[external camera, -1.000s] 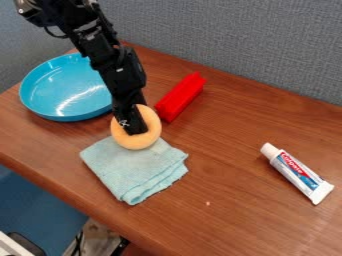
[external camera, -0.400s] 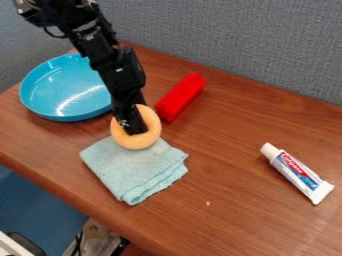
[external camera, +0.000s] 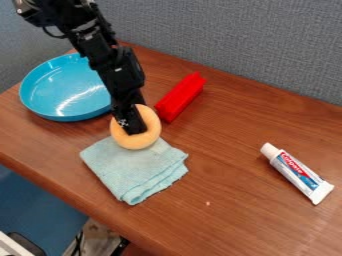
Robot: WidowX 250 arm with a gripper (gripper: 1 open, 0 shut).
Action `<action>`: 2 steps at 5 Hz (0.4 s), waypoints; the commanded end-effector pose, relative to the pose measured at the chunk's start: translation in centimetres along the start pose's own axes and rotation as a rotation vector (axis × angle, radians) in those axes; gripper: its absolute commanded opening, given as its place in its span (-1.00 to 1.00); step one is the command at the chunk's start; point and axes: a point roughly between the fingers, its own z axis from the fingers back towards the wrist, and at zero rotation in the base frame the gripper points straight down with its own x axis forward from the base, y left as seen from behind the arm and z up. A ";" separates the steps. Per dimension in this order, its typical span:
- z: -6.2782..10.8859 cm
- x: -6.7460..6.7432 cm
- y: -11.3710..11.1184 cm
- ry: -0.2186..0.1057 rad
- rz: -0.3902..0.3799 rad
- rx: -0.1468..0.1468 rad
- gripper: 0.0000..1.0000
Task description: Put the yellow ball on the blue plate
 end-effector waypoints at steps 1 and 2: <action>-4.7 -2.2 -1.1 0.012 0.064 -0.143 -1.00; -4.5 -2.3 -1.0 0.009 0.065 -0.141 -1.00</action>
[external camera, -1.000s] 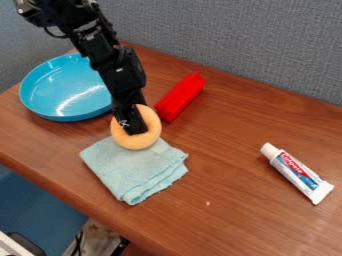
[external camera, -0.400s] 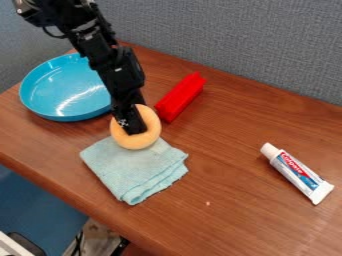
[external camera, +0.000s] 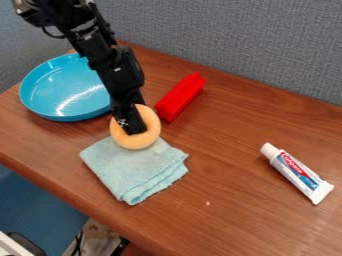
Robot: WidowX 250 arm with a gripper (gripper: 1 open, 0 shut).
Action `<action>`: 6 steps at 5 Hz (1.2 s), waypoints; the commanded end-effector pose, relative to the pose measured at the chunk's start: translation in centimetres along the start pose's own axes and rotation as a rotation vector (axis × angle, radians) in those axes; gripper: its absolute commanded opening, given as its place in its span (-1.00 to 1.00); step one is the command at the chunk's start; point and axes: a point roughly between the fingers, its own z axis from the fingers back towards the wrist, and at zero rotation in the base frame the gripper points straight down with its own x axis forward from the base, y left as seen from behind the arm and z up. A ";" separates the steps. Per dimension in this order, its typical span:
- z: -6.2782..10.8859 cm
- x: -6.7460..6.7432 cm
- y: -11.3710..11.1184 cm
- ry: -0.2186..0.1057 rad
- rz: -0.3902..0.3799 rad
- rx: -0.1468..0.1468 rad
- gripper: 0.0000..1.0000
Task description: Put the yellow ball on the blue plate
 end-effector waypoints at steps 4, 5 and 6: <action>-3.7 -2.3 -0.8 0.004 0.063 -0.126 -1.00; -3.5 -2.3 -0.7 0.002 0.064 -0.125 -1.00; -3.4 -2.3 -0.7 0.000 0.064 -0.124 -1.00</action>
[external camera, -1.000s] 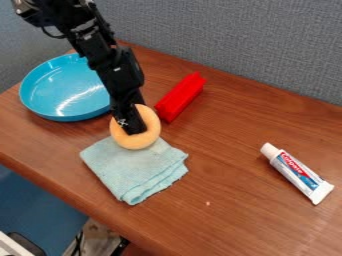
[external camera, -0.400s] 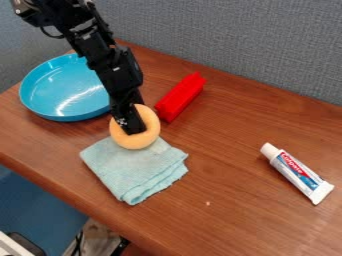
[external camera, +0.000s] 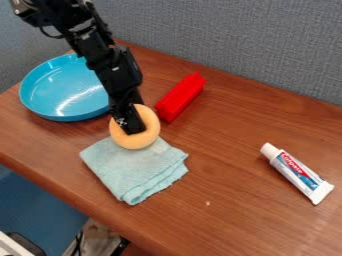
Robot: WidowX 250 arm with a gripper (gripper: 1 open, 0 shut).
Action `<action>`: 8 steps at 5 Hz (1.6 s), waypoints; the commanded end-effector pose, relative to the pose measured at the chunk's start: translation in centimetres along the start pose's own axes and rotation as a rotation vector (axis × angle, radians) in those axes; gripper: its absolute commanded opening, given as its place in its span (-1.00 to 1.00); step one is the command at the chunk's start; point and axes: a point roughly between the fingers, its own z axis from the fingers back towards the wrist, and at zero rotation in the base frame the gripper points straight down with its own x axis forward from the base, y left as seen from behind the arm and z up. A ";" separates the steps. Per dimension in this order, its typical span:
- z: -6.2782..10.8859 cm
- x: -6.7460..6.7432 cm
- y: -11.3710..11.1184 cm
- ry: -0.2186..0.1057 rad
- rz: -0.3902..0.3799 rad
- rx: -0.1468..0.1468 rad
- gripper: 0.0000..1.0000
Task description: Put the yellow ball on the blue plate
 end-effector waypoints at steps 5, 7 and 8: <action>-2.5 -2.1 -0.3 0.000 0.051 -0.090 -1.00; -2.0 -2.1 -0.2 -0.002 0.051 -0.084 -1.00; -1.7 -2.1 -0.2 -0.004 0.051 -0.082 -1.00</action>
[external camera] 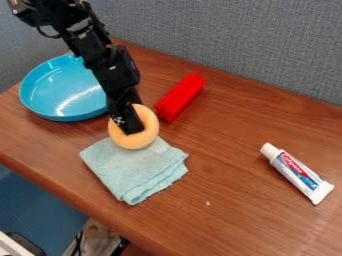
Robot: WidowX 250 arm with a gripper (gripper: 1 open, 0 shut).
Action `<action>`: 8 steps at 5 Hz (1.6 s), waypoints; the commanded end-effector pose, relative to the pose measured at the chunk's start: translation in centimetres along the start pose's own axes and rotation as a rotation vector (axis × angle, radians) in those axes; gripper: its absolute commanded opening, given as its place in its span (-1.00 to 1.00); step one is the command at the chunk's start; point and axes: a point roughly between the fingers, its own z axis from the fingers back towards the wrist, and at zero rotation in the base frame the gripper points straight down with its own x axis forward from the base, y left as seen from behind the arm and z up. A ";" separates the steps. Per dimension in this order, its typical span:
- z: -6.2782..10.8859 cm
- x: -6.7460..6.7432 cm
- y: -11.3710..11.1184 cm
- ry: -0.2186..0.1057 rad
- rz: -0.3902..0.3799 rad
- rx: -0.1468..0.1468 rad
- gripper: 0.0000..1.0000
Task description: Put the yellow ball on the blue plate
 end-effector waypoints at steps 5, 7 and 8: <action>-0.8 -1.7 0.1 0.004 0.034 -0.043 -1.00; -0.5 -1.7 0.2 0.003 0.034 -0.039 -1.00; -0.3 -1.8 0.3 0.003 0.034 -0.037 -1.00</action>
